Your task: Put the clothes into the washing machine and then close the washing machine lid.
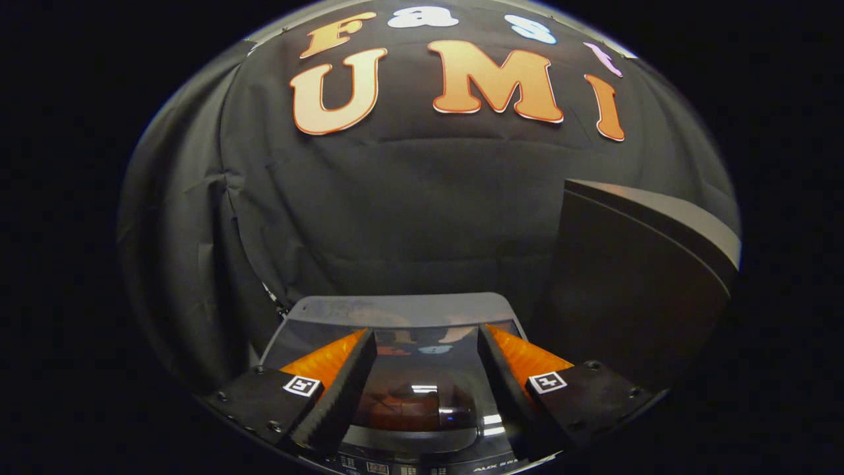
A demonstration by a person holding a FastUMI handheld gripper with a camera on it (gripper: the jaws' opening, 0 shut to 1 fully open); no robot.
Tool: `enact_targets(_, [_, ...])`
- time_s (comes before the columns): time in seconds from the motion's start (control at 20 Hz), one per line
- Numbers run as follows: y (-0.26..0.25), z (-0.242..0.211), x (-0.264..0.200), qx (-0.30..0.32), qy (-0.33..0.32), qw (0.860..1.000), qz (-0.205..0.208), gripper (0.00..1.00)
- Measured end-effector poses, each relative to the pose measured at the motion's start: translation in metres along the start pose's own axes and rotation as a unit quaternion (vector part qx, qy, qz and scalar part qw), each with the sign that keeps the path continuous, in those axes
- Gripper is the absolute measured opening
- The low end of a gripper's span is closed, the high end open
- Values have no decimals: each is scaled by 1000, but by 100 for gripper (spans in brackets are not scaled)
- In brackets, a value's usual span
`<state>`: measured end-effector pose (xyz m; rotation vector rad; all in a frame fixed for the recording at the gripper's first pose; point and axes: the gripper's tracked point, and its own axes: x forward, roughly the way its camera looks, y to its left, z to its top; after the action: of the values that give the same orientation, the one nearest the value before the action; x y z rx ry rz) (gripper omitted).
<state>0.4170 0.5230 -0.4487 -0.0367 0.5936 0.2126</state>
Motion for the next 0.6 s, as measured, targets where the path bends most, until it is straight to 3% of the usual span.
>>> enact_targets(0.3, [-2, -19, -4, -2, 25, 1000, -11, 99])
enact_targets(0.6, [1, 7, -22, 17, 9, 1000, 1, 99])
